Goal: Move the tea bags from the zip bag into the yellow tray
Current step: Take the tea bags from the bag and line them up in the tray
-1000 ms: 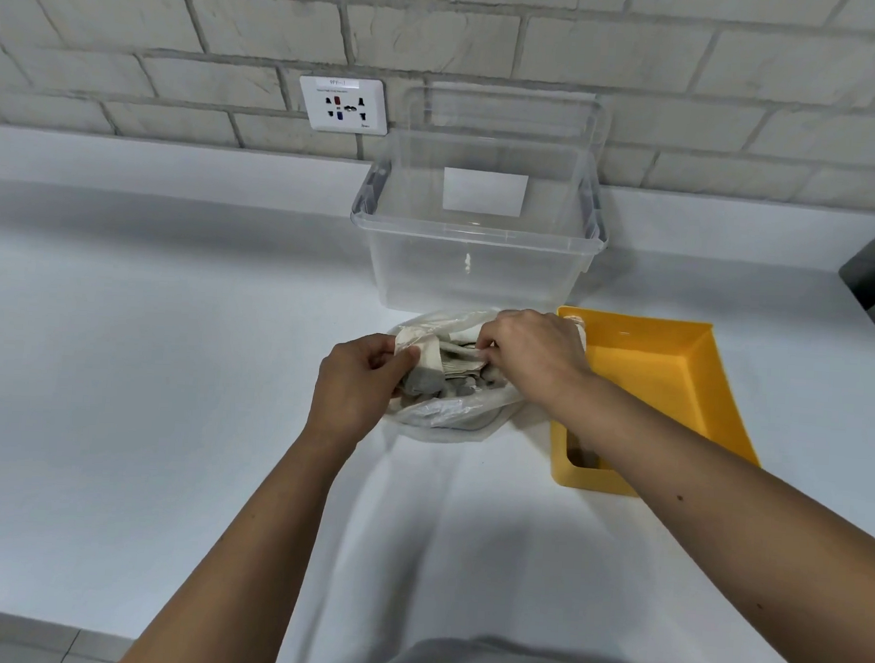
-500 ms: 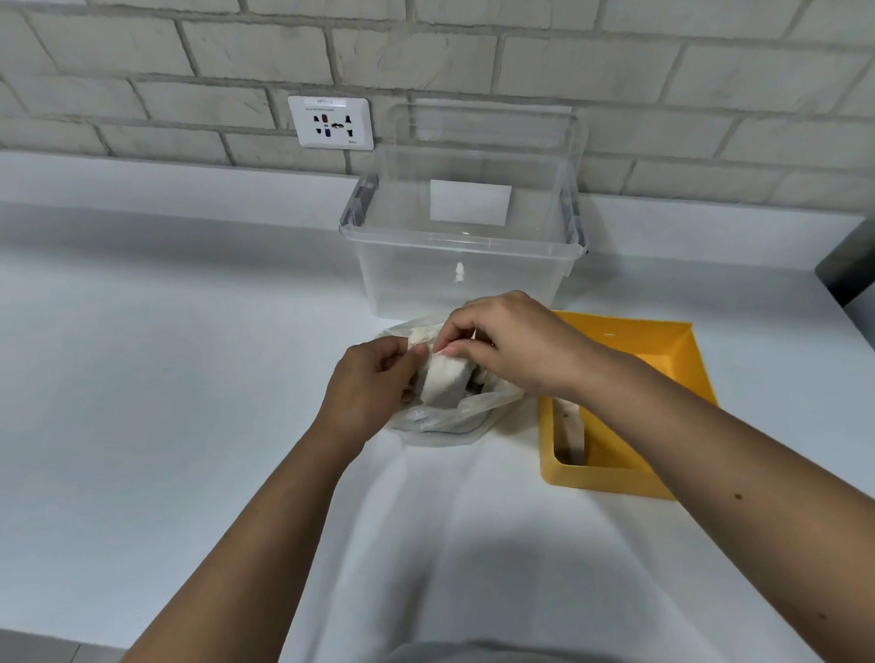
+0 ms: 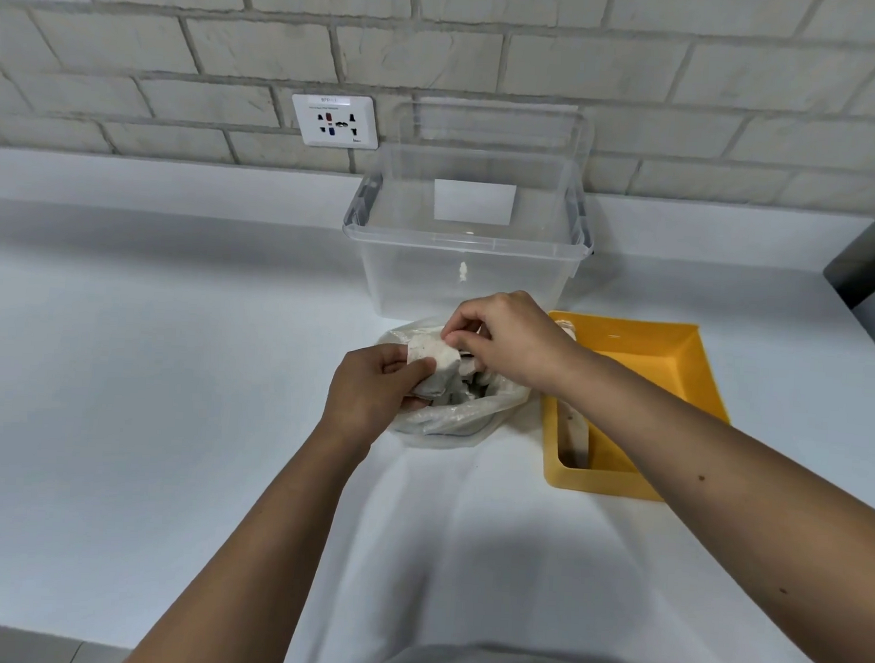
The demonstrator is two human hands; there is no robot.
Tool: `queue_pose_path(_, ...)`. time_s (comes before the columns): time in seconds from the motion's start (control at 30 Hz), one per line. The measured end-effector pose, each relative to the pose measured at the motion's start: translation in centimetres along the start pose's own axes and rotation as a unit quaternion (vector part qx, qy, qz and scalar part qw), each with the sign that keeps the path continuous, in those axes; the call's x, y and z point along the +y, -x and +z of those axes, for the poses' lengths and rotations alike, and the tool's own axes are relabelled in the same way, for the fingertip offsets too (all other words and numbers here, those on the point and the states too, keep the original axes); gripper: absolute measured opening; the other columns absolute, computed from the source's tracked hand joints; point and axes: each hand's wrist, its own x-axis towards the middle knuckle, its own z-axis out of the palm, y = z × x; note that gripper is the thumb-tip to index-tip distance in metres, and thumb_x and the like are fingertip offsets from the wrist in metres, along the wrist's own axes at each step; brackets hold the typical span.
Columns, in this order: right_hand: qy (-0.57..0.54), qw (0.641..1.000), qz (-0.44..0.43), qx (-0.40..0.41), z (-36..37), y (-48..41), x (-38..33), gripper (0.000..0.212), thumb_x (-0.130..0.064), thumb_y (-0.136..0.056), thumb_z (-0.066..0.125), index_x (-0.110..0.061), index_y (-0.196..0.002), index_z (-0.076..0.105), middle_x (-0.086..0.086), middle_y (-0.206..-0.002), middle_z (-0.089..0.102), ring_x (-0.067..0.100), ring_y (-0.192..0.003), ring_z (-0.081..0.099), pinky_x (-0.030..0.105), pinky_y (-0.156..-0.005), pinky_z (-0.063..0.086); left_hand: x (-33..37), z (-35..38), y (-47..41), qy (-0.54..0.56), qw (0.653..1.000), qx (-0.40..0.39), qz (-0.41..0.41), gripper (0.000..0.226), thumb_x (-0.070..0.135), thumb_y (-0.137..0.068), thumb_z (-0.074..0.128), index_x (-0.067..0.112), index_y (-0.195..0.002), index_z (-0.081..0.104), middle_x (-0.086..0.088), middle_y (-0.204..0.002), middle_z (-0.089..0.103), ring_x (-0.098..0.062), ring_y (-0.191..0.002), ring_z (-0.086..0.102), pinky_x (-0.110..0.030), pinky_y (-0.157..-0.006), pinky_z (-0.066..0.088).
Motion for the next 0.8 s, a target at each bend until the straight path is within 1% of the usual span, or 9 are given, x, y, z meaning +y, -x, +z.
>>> queue_pose_path(0.07, 0.050, 0.999, 0.010, -0.012, 0.0, -0.1, 0.7, 0.013, -0.019, -0.092, 0.065, -0.018, -0.099, 0.075, -0.008, -0.087, 0.071, -0.005, -0.071, 0.062, 0.008, -0.063, 0.041, -0.4, -0.2, -0.4, -0.035, 0.999, 0.033, 0.018, 0.021, 0.033, -0.080, 0.073, 0.012, -0.085, 0.075, -0.010, -0.074, 0.073, -0.034, -0.073, 0.071, -0.050, -0.084, 0.059)
queue_pose_path(0.13, 0.140, 0.989, 0.017, -0.034, 0.2, -0.1, 1.5, 0.017, -0.021, -0.090, 0.066, -0.025, -0.104, 0.074, -0.005, -0.105, 0.072, 0.011, -0.095, 0.064, 0.021, -0.072, 0.043, -0.6, -0.2, -0.6, -0.061, 0.996, 0.050, 0.034, 0.034, 0.041, -0.075, 0.069, 0.008, -0.085, 0.071, -0.018, -0.080, 0.071, -0.040, -0.082, 0.069, -0.053, -0.082, 0.057)
queue_pose_path(0.17, 0.189, 0.981, 0.020, -0.043, 0.4, -0.1, 1.7, 0.020, -0.023, -0.090, 0.066, -0.028, -0.107, 0.073, -0.005, -0.110, 0.071, 0.017, -0.101, 0.063, 0.024, -0.072, 0.041, -0.7, -0.3, -0.6, -0.068, 0.996, 0.054, 0.038, 0.038, 0.041, -0.075, 0.068, 0.005, -0.085, 0.069, -0.021, -0.082, 0.069, -0.041, -0.082, 0.068, -0.053, -0.080, 0.055)
queue_pose_path(0.27, 0.306, 0.950, 0.012, -0.061, 1.6, -0.4, 1.9, 0.028, -0.021, -0.090, 0.063, -0.034, -0.114, 0.069, -0.002, -0.114, 0.069, 0.024, -0.102, 0.063, 0.027, -0.068, 0.040, -0.9, -0.3, -0.8, -0.081, 0.994, 0.060, 0.039, 0.041, 0.043, -0.074, 0.066, 0.003, -0.085, 0.068, -0.021, -0.083, 0.069, -0.041, -0.082, 0.067, -0.053, -0.079, 0.054)
queue_pose_path(0.37, 0.380, 0.923, 0.010, -0.056, 2.7, -0.8, 1.9, 0.031, -0.009, -0.085, 0.062, -0.028, -0.108, 0.071, 0.001, -0.105, 0.070, 0.026, -0.092, 0.065, 0.028, -0.063, 0.040, -1.1, -0.4, -1.0, -0.080, 0.994, 0.061, 0.038, 0.037, 0.042, -0.075, 0.067, 0.005, -0.082, 0.068, -0.020, -0.081, 0.069, -0.040, -0.082, 0.068, -0.052, -0.078, 0.054)
queue_pose_path(0.47, 0.403, 0.912, 0.022, -0.065, 3.0, -1.0, 1.4, 0.028, -0.001, -0.081, 0.058, -0.018, -0.099, 0.070, 0.003, -0.101, 0.069, 0.027, -0.090, 0.065, 0.030, -0.062, 0.036, -1.2, -0.5, -1.1, -0.074, 0.995, 0.060, 0.034, 0.021, 0.033, -0.082, 0.071, 0.012, -0.082, 0.072, -0.015, -0.080, 0.072, -0.039, -0.082, 0.070, -0.051, -0.080, 0.054)
queue_pose_path(0.57, 0.408, 0.910, 0.024, -0.071, 3.2, -0.9, 0.8, 0.027, 0.003, -0.082, 0.054, -0.014, -0.098, 0.067, 0.005, -0.104, 0.065, 0.029, -0.095, 0.063, 0.032, -0.064, 0.035, -1.3, -0.7, -1.3, -0.067, 0.995, 0.065, 0.027, 0.008, 0.026, -0.086, 0.072, 0.018, -0.083, 0.074, -0.010, -0.080, 0.075, -0.035, -0.083, 0.072, -0.050, -0.083, 0.056)
queue_pose_path(0.7, 0.396, 0.916, 0.033, -0.055, 3.3, -1.0, 0.8, 0.023, -0.001, -0.084, 0.055, -0.015, -0.096, 0.068, 0.005, -0.101, 0.066, 0.028, -0.093, 0.064, 0.031, -0.064, 0.035, -1.2, -0.9, -1.2, -0.070, 0.995, 0.069, 0.024, 0.006, 0.026, -0.087, 0.072, 0.021, -0.086, 0.075, -0.004, -0.080, 0.076, -0.029, -0.083, 0.073, -0.050, -0.085, 0.056)
queue_pose_path(0.8, 0.373, 0.927, 0.026, -0.012, 2.9, -1.1, 1.4, 0.013, -0.016, -0.088, 0.062, -0.021, -0.096, 0.071, 0.000, -0.099, 0.068, 0.025, -0.090, 0.065, 0.029, -0.063, 0.038, -1.0, -1.1, -1.2, -0.063, 0.995, 0.072, 0.022, 0.007, 0.027, -0.085, 0.072, 0.021, -0.085, 0.075, -0.006, -0.080, 0.076, -0.032, -0.084, 0.072, -0.051, -0.085, 0.057)
